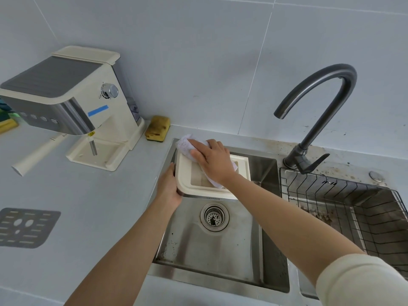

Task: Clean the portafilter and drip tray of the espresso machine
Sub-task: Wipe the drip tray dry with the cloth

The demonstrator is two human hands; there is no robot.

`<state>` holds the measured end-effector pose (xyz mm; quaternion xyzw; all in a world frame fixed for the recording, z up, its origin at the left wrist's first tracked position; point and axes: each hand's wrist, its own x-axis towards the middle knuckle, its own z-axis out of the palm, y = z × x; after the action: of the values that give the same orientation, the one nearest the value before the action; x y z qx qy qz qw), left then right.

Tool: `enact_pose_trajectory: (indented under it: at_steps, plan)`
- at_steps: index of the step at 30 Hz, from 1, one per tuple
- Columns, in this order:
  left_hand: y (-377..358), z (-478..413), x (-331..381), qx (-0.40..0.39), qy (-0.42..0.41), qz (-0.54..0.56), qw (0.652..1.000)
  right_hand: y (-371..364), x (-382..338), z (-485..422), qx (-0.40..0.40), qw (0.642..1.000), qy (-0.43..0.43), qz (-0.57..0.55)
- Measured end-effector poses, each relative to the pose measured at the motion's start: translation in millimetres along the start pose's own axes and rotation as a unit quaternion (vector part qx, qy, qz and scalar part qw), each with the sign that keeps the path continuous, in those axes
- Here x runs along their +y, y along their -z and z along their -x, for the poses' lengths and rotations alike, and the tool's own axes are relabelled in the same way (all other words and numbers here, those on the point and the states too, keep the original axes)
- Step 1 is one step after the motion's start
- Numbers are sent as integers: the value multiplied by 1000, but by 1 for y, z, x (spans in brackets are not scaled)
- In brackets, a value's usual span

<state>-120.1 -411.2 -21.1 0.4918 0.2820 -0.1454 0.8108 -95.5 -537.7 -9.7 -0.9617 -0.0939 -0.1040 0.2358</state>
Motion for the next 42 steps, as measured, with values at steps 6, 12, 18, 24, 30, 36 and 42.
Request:
enact_pose_trajectory:
  at_steps: [6,12,18,24,30,36,42]
  plan:
    - [2,-1,-2,0,13,28,1000,9,5,0,6,995,61,85]
    - [11,-6,2,2,11,47,999,19,14,6,-2,994,75,74]
    - [21,-14,5,14,0,41,999,25,36,3,-49,995,9,82]
    - [28,-19,9,27,-10,37,999,41,55,9,-95,992,-42,76]
    - [24,-21,11,29,-17,35,999,40,69,22,-147,973,-65,166]
    - [19,-22,10,35,-18,49,998,39,67,36,-67,990,-107,69]
    - [19,-24,13,39,-28,60,997,41,69,40,-101,983,-154,21]
